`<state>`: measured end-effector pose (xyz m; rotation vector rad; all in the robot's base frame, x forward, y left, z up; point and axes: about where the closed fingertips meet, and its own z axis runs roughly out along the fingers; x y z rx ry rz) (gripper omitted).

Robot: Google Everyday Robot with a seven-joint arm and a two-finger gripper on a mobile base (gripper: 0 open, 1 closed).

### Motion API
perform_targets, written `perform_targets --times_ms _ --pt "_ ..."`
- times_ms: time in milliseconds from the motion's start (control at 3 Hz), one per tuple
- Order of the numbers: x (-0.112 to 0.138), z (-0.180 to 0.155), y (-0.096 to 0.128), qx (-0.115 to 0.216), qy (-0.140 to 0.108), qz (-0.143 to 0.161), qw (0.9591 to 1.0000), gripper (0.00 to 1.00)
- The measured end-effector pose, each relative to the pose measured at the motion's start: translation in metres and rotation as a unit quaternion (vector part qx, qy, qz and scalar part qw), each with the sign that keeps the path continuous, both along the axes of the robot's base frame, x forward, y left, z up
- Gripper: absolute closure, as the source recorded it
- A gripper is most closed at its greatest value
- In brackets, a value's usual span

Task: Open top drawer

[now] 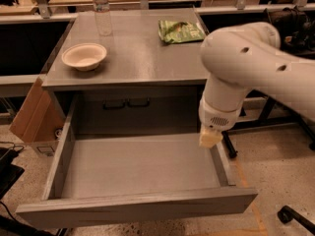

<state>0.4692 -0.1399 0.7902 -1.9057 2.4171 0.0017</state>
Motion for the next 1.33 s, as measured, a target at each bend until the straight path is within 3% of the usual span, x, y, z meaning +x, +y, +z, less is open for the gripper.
perform_targets --times_ms 333,667,1000,1333 --pt "0.017 0.048 -0.056 0.016 -0.035 -0.027 0.9989 0.95" --pt "0.043 0.078 -0.108 0.044 -0.06 -0.065 0.9951 1.0" --pt "0.059 0.104 -0.115 0.052 -0.092 -0.073 0.9917 0.82" --pt "0.057 0.1 -0.113 0.051 -0.088 -0.072 0.9922 0.59"
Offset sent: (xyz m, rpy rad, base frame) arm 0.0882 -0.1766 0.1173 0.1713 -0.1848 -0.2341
